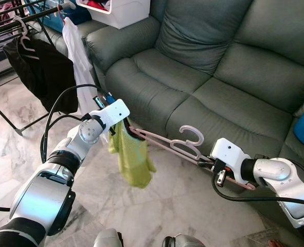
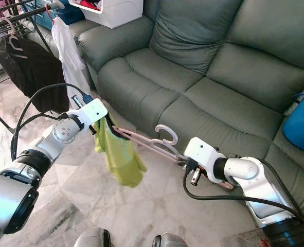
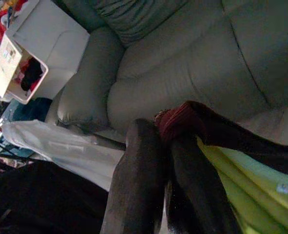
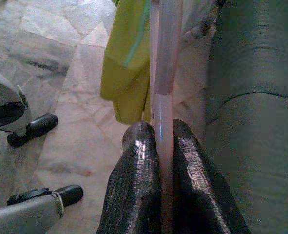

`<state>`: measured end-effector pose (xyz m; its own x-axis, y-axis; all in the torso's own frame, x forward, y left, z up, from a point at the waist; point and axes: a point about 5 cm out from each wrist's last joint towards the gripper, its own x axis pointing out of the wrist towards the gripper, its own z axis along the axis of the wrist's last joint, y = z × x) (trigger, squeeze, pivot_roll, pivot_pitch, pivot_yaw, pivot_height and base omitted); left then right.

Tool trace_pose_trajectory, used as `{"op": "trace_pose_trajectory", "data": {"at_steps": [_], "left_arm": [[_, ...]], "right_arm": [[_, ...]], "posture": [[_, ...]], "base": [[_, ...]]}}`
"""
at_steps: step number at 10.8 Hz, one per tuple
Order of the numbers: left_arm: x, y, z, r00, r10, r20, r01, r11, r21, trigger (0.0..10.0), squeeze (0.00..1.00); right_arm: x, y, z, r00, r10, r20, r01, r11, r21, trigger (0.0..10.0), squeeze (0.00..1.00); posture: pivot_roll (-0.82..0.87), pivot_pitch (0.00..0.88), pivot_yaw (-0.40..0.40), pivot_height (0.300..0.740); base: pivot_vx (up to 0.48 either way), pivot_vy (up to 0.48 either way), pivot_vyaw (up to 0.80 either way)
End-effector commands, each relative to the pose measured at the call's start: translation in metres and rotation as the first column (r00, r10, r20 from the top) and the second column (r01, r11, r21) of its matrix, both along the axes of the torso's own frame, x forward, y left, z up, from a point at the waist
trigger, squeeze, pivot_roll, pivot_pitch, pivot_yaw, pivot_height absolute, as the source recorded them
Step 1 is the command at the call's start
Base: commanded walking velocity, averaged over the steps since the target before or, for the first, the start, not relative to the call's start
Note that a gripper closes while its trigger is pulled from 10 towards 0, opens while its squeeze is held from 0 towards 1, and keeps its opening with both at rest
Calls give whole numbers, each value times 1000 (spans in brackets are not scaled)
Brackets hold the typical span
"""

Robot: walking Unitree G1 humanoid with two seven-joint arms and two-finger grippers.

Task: Hang hanger

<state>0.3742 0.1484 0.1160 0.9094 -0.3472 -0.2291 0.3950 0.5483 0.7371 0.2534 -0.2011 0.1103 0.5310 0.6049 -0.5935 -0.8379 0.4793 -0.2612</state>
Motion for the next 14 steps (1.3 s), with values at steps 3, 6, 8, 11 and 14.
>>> {"op": "trace_pose_trajectory", "data": {"at_steps": [3,6,8,11,14], "left_arm": [[6,-12,20,996,-54,68,57,998,-30,10000,0],[7,-19,31,991,-95,96,100,994,-53,10000,0],[4,-28,38,984,-134,120,144,987,-78,10000,0],[0,-33,34,979,-174,105,183,980,-75,10000,0],[-2,-37,35,977,-183,105,192,978,-81,10000,0]], "right_arm": [[6,6,4,1000,18,16,-19,1000,21,10000,0],[13,5,3,999,-16,42,15,1000,24,10000,0],[19,3,4,998,-48,41,46,998,48,10000,0],[30,3,18,991,-70,116,61,995,75,10000,0],[44,3,28,978,-123,169,105,988,110,10000,0]], "posture": [[-105,75,7,740],[-103,76,6,740],[-103,77,6,740],[-104,76,9,740],[-105,75,9,740]], "base": [[0,0,0],[0,0,0],[0,0,0],[0,0,0],[0,0,0]]}}
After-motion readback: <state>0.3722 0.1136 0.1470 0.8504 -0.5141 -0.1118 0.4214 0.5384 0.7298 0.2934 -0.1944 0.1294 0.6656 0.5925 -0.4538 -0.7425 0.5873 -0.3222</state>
